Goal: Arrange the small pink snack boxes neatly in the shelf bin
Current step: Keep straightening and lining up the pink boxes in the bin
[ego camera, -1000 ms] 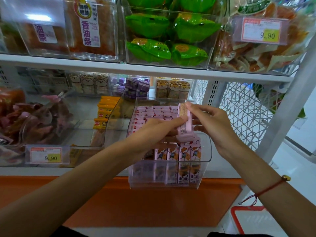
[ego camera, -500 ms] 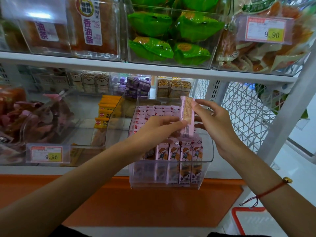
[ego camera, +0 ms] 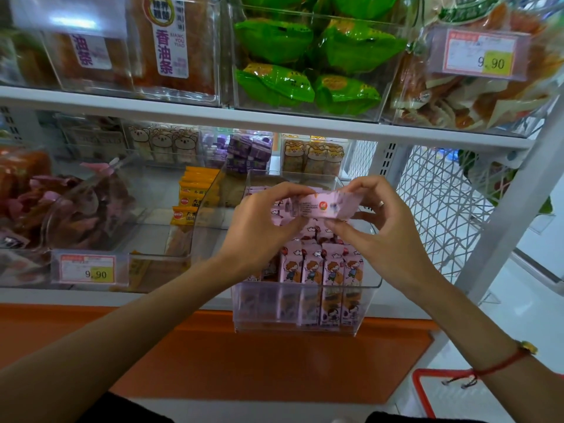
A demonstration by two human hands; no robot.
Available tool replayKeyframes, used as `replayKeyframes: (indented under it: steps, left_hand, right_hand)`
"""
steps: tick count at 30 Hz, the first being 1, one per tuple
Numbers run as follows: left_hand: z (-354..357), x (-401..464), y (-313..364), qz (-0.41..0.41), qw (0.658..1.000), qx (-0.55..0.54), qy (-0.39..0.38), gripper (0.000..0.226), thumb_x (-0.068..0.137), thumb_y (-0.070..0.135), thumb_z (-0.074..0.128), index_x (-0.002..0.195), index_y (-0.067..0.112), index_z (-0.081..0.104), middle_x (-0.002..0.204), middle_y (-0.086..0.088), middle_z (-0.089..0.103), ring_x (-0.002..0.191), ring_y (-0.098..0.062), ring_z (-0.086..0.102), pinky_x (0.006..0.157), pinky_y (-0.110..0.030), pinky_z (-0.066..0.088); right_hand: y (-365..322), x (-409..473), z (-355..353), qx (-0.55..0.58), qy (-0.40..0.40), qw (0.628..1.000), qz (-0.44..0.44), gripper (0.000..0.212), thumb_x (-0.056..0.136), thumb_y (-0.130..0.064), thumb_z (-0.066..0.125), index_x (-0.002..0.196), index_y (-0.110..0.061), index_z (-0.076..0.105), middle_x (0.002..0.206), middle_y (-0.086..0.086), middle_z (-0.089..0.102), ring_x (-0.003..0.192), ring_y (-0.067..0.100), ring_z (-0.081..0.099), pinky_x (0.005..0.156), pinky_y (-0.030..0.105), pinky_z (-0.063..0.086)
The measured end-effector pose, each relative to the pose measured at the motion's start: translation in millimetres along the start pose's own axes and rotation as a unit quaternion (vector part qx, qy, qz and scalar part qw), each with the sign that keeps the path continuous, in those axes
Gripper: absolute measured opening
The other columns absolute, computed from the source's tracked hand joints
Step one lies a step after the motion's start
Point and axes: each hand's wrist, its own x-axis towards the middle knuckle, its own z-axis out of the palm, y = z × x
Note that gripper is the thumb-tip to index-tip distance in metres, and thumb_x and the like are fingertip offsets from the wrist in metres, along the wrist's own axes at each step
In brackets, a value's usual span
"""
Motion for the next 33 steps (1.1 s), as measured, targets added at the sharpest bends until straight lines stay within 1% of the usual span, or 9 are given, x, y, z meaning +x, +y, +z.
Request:
replayKeyframes:
  steps: [5, 8, 11, 16, 20, 23, 27, 29, 33]
  left_hand:
    - [3, -4, 7, 0.058, 0.991, 0.108, 0.046, 0.04, 0.076, 0.027, 0.079, 0.114, 0.024, 0.066, 0.105, 0.01, 0.066, 0.094, -0.004, 0.057, 0.082, -0.014, 0.039]
    - [7, -5, 15, 0.115, 0.982, 0.151, 0.021, 0.045, 0.08, 0.038, 0.073, 0.12, 0.019, 0.064, 0.115, 0.003, 0.063, 0.102, -0.011, 0.053, 0.084, -0.018, 0.035]
    - [10, -6, 20, 0.009, 0.996, 0.068, -0.049, 0.061, 0.089, 0.059, 0.047, 0.142, 0.03, 0.038, 0.138, 0.01, 0.048, 0.116, -0.002, 0.046, 0.091, -0.017, 0.036]
    - [16, -2, 15, -0.067, 0.995, -0.046, -0.066, 0.036, 0.087, 0.035, 0.065, 0.121, 0.025, 0.058, 0.109, 0.016, 0.063, 0.093, 0.003, 0.06, 0.077, -0.017, 0.051]
    - [23, -2, 8, -0.104, 0.991, -0.074, -0.03, 0.047, 0.081, 0.035, 0.072, 0.123, 0.027, 0.053, 0.116, 0.017, 0.058, 0.105, 0.003, 0.054, 0.086, -0.014, 0.047]
    - [29, -2, 5, -0.107, 0.987, 0.024, -0.114, 0.036, 0.086, 0.032, 0.068, 0.12, 0.024, 0.059, 0.118, 0.01, 0.061, 0.105, -0.005, 0.055, 0.091, -0.025, 0.05]
    - [35, -4, 6, -0.007, 0.942, 0.247, -0.227, 0.037, 0.094, 0.046, 0.051, 0.123, 0.027, 0.063, 0.125, 0.005, 0.062, 0.113, -0.017, 0.052, 0.102, -0.036, 0.037]
    - [34, -5, 5, 0.008, 0.938, 0.265, -0.223, 0.038, 0.091, 0.05, 0.054, 0.12, 0.028, 0.065, 0.124, 0.007, 0.063, 0.115, -0.017, 0.051, 0.096, -0.032, 0.033]
    - [30, -9, 4, -0.006, 0.964, 0.2, -0.177, 0.029, 0.085, 0.043, 0.068, 0.108, 0.027, 0.068, 0.111, 0.011, 0.068, 0.1, -0.008, 0.06, 0.086, -0.025, 0.046]
  right_hand:
    - [1, 3, 3, 0.027, 0.026, 0.989, 0.144, 0.067, 0.063, -0.069, 0.059, 0.113, -0.024, 0.055, 0.1, -0.003, 0.067, 0.079, 0.009, 0.067, 0.067, 0.024, 0.053]
    - [4, 4, -1, 0.076, 0.054, 0.982, 0.166, 0.042, 0.073, -0.059, 0.057, 0.091, -0.021, 0.067, 0.074, 0.0, 0.071, 0.063, 0.01, 0.066, 0.063, 0.022, 0.053]
    - [8, 7, -9, 0.139, 0.047, 0.973, 0.18, 0.037, 0.081, -0.045, 0.061, 0.101, -0.013, 0.066, 0.081, 0.003, 0.073, 0.072, 0.015, 0.07, 0.064, 0.019, 0.053]
    - [13, 9, -19, 0.213, 0.055, 0.955, 0.197, 0.045, 0.081, -0.018, 0.067, 0.123, -0.012, 0.05, 0.105, 0.007, 0.069, 0.086, 0.014, 0.071, 0.076, 0.022, 0.056]
    - [13, 13, -33, 0.101, 0.104, 0.979, 0.143, 0.025, 0.088, -0.016, 0.063, 0.106, -0.026, 0.049, 0.107, 0.002, 0.066, 0.083, 0.004, 0.07, 0.07, 0.015, 0.054]
    - [15, 17, -42, 0.029, 0.15, 0.981, 0.119, 0.027, 0.09, -0.019, 0.063, 0.107, -0.025, 0.043, 0.111, 0.005, 0.063, 0.081, 0.004, 0.069, 0.07, 0.018, 0.056]
    - [19, 19, -36, -0.079, 0.077, 0.989, 0.101, 0.027, 0.089, -0.025, 0.063, 0.108, -0.025, 0.044, 0.102, -0.007, 0.061, 0.085, 0.01, 0.066, 0.071, 0.022, 0.051]
    - [20, 23, -31, -0.12, 0.036, 0.989, 0.08, 0.028, 0.09, -0.025, 0.062, 0.11, -0.024, 0.043, 0.093, -0.016, 0.057, 0.079, -0.002, 0.062, 0.059, 0.009, 0.045]
    - [19, 34, -31, -0.204, -0.011, 0.977, 0.057, 0.034, 0.09, -0.027, 0.063, 0.112, -0.027, 0.037, 0.099, -0.01, 0.052, 0.075, -0.003, 0.058, 0.061, 0.012, 0.043]
